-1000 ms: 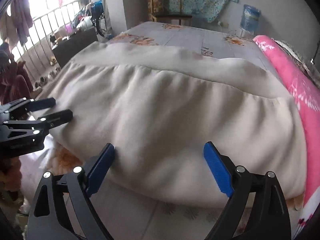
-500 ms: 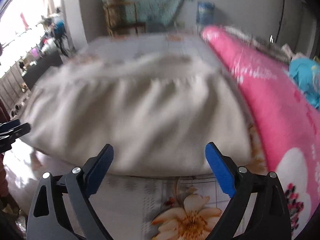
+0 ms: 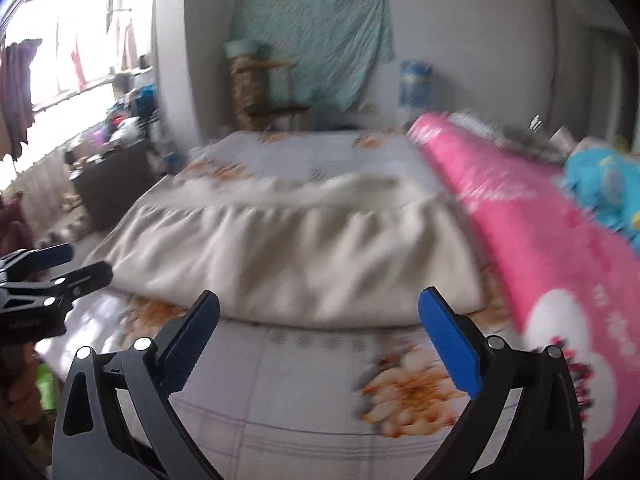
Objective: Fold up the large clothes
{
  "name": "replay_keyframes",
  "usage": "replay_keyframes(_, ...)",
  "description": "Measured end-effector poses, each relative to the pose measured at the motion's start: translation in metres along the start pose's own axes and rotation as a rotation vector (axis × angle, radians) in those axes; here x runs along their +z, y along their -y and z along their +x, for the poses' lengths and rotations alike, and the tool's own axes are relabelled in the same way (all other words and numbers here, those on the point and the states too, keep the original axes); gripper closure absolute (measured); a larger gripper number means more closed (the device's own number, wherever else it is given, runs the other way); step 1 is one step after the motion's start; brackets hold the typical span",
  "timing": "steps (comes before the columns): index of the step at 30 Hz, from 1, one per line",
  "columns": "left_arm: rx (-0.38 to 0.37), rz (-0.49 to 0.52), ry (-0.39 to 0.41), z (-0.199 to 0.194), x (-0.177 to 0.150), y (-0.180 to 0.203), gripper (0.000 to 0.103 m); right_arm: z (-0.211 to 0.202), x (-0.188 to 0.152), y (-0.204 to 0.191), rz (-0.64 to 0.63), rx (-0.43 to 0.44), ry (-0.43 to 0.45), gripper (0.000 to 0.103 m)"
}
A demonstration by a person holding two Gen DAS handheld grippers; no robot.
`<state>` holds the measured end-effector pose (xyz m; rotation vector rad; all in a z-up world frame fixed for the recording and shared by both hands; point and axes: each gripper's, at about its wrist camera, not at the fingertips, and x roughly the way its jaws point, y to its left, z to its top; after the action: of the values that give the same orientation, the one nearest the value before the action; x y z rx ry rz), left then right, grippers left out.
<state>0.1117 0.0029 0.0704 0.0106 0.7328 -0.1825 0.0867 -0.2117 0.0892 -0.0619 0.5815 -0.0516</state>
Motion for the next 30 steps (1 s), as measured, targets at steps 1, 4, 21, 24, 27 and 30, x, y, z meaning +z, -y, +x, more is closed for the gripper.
replay_keyframes(1, 0.034, 0.002, 0.002, -0.001, 0.000, 0.004, 0.008, -0.005, 0.002, -0.002, -0.013, -0.023, 0.017, 0.006)
replay_keyframes(4, 0.135, 0.034, 0.011, -0.008, 0.002, 0.017, 0.008, -0.007, 0.009, -0.007, -0.045, -0.071, 0.006, 0.006)
replay_keyframes(21, 0.144, -0.054, -0.126, 0.012, -0.002, 0.021, 0.008, 0.022, 0.004, -0.003, 0.064, -0.048, -0.170, 0.006)
replay_keyframes(24, 0.153, -0.059, -0.141, 0.016, -0.004, 0.020, 0.008, 0.025, 0.001, -0.006, 0.074, -0.039, -0.177, 0.006)
replay_keyframes(27, 0.162, -0.069, -0.158, 0.019, -0.005, 0.018, 0.008, 0.030, -0.001, -0.009, 0.076, -0.025, -0.195, 0.006)
replay_keyframes(30, 0.163, -0.082, -0.174, 0.022, -0.005, 0.015, 0.008, 0.031, -0.002, -0.013, 0.065, -0.018, -0.199, 0.006)
